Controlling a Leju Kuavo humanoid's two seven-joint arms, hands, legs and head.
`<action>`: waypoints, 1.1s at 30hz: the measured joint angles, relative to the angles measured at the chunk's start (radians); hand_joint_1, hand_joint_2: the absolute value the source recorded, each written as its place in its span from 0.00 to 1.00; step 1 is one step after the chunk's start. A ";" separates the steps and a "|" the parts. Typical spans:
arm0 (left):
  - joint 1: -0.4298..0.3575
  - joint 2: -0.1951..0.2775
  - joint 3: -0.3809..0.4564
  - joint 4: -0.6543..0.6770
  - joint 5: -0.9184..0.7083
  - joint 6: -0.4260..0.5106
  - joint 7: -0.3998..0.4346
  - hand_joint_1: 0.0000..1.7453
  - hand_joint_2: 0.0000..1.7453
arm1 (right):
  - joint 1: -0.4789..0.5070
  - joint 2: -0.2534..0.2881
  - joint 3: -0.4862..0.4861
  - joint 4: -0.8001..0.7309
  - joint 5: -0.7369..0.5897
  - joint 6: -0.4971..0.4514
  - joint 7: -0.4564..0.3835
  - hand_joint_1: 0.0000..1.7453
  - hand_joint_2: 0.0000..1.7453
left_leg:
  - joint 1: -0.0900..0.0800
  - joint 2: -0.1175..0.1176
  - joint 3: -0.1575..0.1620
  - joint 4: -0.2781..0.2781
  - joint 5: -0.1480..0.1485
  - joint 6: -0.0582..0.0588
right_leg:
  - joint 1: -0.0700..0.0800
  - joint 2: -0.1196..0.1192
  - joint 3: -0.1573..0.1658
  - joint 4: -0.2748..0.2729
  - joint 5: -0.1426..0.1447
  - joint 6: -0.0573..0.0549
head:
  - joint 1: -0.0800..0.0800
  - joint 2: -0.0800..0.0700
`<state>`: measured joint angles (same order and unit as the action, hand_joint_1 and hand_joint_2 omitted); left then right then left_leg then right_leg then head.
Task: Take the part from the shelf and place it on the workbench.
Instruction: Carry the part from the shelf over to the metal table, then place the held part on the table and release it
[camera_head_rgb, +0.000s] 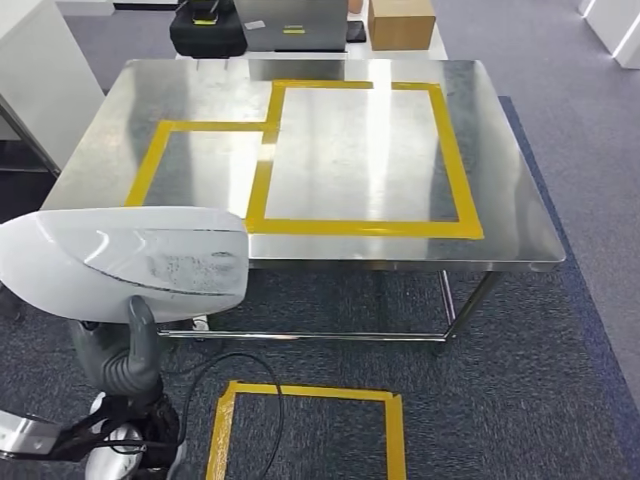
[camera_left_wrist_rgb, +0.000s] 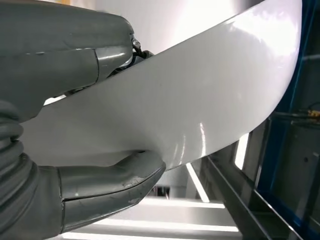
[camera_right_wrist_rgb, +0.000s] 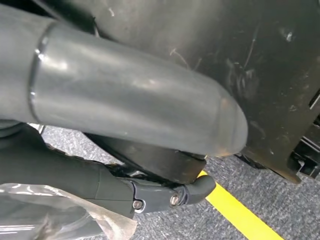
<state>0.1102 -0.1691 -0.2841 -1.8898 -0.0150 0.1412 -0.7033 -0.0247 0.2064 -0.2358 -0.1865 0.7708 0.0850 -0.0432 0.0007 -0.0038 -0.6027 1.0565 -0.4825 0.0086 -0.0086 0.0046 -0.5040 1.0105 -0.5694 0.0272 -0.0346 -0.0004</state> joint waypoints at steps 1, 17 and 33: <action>-0.005 0.012 -0.001 -0.001 -0.018 0.023 0.000 1.00 1.00 | 0.000 0.000 0.000 0.000 0.000 0.001 0.000 0.00 0.00 | 0.002 0.000 0.004 -0.007 -0.003 0.006 | 0.000 -0.002 0.003 -0.004 -0.002 0.005 | 0.001 0.000; -0.079 0.154 -0.065 -0.001 -0.131 0.210 0.001 1.00 1.00 | -0.002 -0.007 -0.001 0.001 0.002 0.009 -0.013 0.00 0.00 | 0.002 -0.001 0.079 -0.025 -0.065 -0.001 | 0.003 0.002 -0.085 0.021 0.070 -0.008 | 0.007 0.000; -0.166 0.239 0.045 0.195 -0.614 0.482 0.146 1.00 1.00 | 0.002 -0.004 -0.002 0.001 -0.008 0.010 -0.016 0.00 0.00 | 0.008 0.000 0.004 -0.015 -0.001 0.006 | 0.000 0.002 -0.019 0.010 0.000 0.007 | 0.004 0.000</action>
<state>-0.0560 0.0702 -0.2390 -1.6953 -0.6292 0.6236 -0.5568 -0.0223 0.2026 -0.2379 -0.1860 0.7627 0.0954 -0.0594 0.0084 -0.0040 -0.5991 1.0415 -0.4840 0.0145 -0.0090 0.0071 -0.5231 1.0204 -0.5691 0.0343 -0.0301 -0.0004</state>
